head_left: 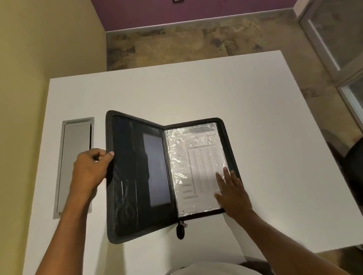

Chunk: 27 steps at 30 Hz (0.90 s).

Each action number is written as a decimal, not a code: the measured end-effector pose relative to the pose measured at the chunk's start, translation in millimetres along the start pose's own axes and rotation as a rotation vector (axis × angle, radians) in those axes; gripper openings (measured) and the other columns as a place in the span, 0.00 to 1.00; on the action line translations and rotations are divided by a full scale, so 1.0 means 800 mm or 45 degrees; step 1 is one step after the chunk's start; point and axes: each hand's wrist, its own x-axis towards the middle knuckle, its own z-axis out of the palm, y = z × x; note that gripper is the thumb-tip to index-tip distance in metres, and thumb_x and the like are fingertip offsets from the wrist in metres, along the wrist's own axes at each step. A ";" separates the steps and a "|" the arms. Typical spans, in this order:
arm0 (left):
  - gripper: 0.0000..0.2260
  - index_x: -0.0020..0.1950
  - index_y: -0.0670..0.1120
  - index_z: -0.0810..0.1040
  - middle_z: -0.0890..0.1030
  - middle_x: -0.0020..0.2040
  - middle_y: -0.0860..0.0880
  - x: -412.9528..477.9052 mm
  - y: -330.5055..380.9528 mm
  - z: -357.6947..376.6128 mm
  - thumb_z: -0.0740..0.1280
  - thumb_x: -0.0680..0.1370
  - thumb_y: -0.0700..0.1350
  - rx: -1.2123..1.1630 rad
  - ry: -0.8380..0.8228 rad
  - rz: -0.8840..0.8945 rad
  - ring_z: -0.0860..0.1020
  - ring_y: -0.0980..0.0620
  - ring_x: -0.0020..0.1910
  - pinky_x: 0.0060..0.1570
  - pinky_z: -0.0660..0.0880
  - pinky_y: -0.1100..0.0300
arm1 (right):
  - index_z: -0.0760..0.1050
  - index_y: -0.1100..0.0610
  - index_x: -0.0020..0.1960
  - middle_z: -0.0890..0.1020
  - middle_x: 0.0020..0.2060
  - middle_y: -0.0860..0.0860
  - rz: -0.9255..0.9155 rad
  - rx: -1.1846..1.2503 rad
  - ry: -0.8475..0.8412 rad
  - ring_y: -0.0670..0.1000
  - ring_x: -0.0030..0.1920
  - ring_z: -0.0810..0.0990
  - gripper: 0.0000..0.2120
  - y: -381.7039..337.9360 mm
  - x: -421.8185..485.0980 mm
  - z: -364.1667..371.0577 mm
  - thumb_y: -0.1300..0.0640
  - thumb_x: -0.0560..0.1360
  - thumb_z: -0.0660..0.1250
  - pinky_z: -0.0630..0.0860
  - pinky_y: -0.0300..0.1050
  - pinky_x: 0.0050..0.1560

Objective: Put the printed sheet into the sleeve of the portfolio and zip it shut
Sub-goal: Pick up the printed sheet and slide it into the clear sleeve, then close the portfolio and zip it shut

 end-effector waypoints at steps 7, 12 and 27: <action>0.12 0.41 0.48 0.80 0.82 0.41 0.49 -0.060 0.096 0.065 0.71 0.80 0.53 -0.080 0.045 0.155 0.81 0.49 0.37 0.37 0.80 0.55 | 0.63 0.57 0.81 0.67 0.80 0.54 -0.250 0.924 0.397 0.51 0.80 0.64 0.29 -0.116 -0.029 -0.118 0.50 0.84 0.64 0.66 0.50 0.79; 0.11 0.43 0.50 0.82 0.83 0.43 0.50 -0.093 0.138 0.109 0.73 0.78 0.56 -0.270 -0.043 0.201 0.85 0.51 0.35 0.27 0.82 0.57 | 0.69 0.62 0.77 0.77 0.70 0.55 -0.496 1.099 0.508 0.51 0.72 0.74 0.29 -0.170 -0.069 -0.181 0.53 0.79 0.70 0.72 0.45 0.73; 0.30 0.82 0.55 0.66 0.63 0.83 0.48 -0.188 0.069 0.259 0.71 0.81 0.47 0.146 -0.618 0.378 0.62 0.52 0.82 0.79 0.61 0.55 | 0.73 0.63 0.74 0.80 0.62 0.60 0.108 1.124 0.583 0.59 0.63 0.79 0.26 -0.016 -0.046 -0.134 0.71 0.76 0.67 0.77 0.51 0.67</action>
